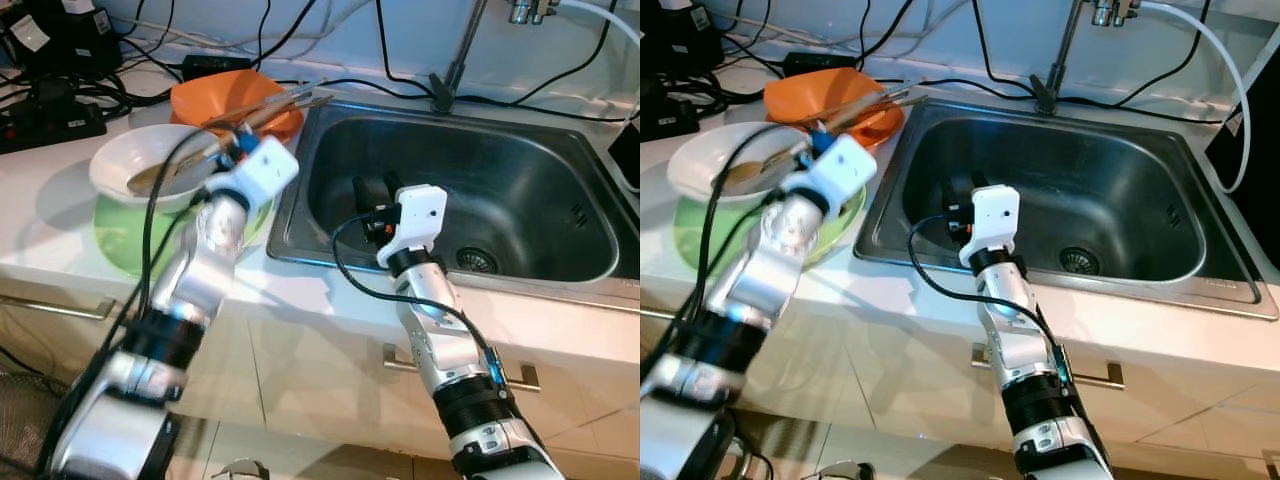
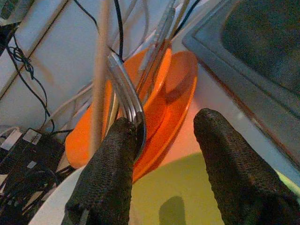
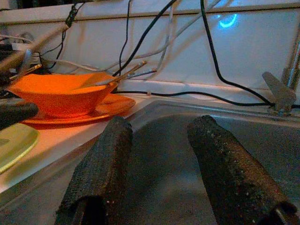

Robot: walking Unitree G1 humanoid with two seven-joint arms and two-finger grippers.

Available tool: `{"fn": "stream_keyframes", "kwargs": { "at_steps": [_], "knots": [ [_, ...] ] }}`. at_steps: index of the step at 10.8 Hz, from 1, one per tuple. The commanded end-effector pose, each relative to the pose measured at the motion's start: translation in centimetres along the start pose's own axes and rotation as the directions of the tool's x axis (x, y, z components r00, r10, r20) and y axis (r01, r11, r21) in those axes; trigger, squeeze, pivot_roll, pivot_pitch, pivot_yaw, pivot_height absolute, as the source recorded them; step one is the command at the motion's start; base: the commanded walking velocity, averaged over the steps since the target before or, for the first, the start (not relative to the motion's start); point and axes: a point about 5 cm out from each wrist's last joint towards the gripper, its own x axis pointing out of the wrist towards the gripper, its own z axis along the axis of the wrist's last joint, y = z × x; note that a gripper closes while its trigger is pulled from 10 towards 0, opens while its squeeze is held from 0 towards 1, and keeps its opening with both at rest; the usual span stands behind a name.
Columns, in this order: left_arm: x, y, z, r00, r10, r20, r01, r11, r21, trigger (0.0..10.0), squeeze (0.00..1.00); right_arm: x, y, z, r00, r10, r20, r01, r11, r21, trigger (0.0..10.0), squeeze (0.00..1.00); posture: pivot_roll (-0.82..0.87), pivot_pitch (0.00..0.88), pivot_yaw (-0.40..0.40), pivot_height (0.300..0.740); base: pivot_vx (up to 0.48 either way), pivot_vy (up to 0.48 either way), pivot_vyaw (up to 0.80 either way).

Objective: Kitchen organization

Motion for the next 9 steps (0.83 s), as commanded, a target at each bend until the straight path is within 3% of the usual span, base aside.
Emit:
{"fn": "stream_keyframes", "kwargs": {
  "at_steps": [1,9],
  "knots": [
    [0.4,0.5,0.2,1.0,0.02,-0.01,-0.02,1.0,-0.011,10.0,0.0,-0.2,-0.3,-0.2,1.0,-0.013,-0.004,0.013,1.0,-0.007,10.0,0.0,0.06,0.048,-0.038,0.74,0.0,0.0,0.0],
    [1.7,2.5,0.9,0.992,0.122,-0.01,-0.123,0.992,-0.02,10.0,0.0,-0.2,-0.3,-0.2,1.0,-0.013,-0.006,0.013,1.0,-0.005,10.0,0.0,0.06,0.046,-0.041,0.74,0.0,0.0,0.0]
  ]
}}
